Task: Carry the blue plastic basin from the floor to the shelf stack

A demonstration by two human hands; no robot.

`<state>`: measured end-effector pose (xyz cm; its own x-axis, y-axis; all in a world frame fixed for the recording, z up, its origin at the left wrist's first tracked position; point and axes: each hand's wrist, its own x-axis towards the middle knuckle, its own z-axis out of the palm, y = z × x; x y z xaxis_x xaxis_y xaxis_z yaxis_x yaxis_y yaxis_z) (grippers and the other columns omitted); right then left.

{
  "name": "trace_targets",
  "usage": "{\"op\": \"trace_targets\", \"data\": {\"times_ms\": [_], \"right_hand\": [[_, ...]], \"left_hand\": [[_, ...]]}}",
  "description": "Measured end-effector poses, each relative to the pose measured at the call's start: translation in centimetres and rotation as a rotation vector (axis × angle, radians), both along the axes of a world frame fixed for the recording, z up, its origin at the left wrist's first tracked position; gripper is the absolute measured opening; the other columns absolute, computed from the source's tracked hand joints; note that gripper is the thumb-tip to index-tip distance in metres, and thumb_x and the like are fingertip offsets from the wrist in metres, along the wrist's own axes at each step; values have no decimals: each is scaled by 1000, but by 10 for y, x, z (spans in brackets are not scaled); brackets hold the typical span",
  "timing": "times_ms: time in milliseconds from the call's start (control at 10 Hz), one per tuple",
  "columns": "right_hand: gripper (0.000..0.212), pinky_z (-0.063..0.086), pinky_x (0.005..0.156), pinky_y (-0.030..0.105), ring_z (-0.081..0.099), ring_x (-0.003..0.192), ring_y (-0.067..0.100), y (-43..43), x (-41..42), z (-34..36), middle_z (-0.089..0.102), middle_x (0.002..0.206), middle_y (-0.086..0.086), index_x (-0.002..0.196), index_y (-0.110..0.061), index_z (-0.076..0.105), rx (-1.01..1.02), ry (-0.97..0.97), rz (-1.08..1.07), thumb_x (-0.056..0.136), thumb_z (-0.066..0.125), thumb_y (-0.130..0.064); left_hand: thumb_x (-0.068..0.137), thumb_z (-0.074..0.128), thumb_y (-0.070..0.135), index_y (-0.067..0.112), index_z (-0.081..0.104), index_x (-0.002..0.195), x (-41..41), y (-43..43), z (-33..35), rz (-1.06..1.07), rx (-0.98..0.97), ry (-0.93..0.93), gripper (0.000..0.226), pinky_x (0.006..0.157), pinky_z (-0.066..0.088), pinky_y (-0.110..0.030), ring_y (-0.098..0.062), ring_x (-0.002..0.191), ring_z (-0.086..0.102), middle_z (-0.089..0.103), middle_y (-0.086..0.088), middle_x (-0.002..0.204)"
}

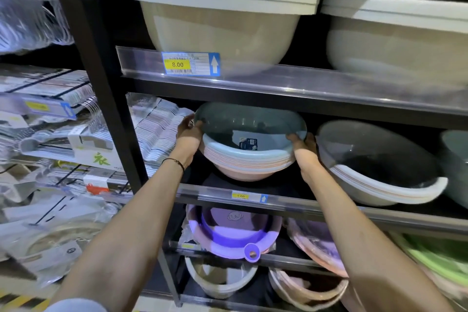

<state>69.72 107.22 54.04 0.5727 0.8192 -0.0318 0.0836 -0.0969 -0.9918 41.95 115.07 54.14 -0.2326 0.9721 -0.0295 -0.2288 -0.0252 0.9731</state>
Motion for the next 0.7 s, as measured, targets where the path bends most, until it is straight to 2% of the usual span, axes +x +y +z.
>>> {"op": "trace_targets", "data": {"times_ms": [100, 200, 300, 400, 500, 600, 700], "right_hand": [[72, 39, 115, 45, 51, 137, 32, -27, -12, 9, 52, 154, 11, 156, -21, 40, -79, -86, 24, 91, 61, -46], [79, 36, 115, 44, 45, 139, 39, -57, -22, 23, 48, 155, 20, 156, -16, 38, -196, -304, 30, 89, 52, -55], [69, 35, 110, 48, 42, 138, 39, -88, -35, 42, 48, 147, 25, 144, -6, 46, -364, -552, 74, 98, 45, -57], [53, 40, 105, 47, 46, 134, 37, -113, -47, 62, 55, 135, 20, 132, -5, 52, -337, -767, 91, 103, 47, -50], [53, 39, 109, 47, 45, 137, 37, -138, -58, 81, 56, 139, 20, 140, -2, 51, -278, -953, 113, 104, 48, -41], [62, 28, 120, 42, 37, 148, 35, -165, -64, 91, 46, 158, 21, 155, -3, 43, -230, -1115, 160, 105, 46, -39], [64, 26, 119, 41, 36, 149, 35, -191, -65, 101, 45, 158, 20, 155, -4, 43, -203, -1179, 181, 104, 48, -41]], "left_hand": [[101, 61, 7, 18, 66, 114, -6, -20, 12, -92, 10, 65, 18, 83, 57, -27, -26, 100, 67, 71, -12, 116], [102, 54, 7, 13, 64, 125, -17, -45, 23, -151, -5, 211, 26, 85, 54, -23, -17, 98, 67, 71, -2, 110], [98, 52, 11, 4, 67, 100, -29, -71, 39, -167, 3, 587, 16, 68, 44, -28, -15, 77, 58, 64, -2, 88], [103, 50, 28, 6, 64, 99, -35, -94, 54, -223, 79, 981, 25, 82, 46, -38, -23, 89, 59, 64, -8, 95], [104, 44, 41, 10, 63, 127, -37, -121, 67, -263, 156, 1325, 43, 101, 43, -48, -37, 117, 55, 63, -17, 119], [103, 39, 43, 15, 61, 139, -39, -153, 74, -264, 271, 1433, 51, 105, 40, -48, -36, 128, 51, 60, -15, 132], [105, 39, 43, 17, 59, 143, -39, -182, 85, -251, 295, 1474, 50, 109, 35, -47, -33, 135, 47, 57, -15, 142]]}}
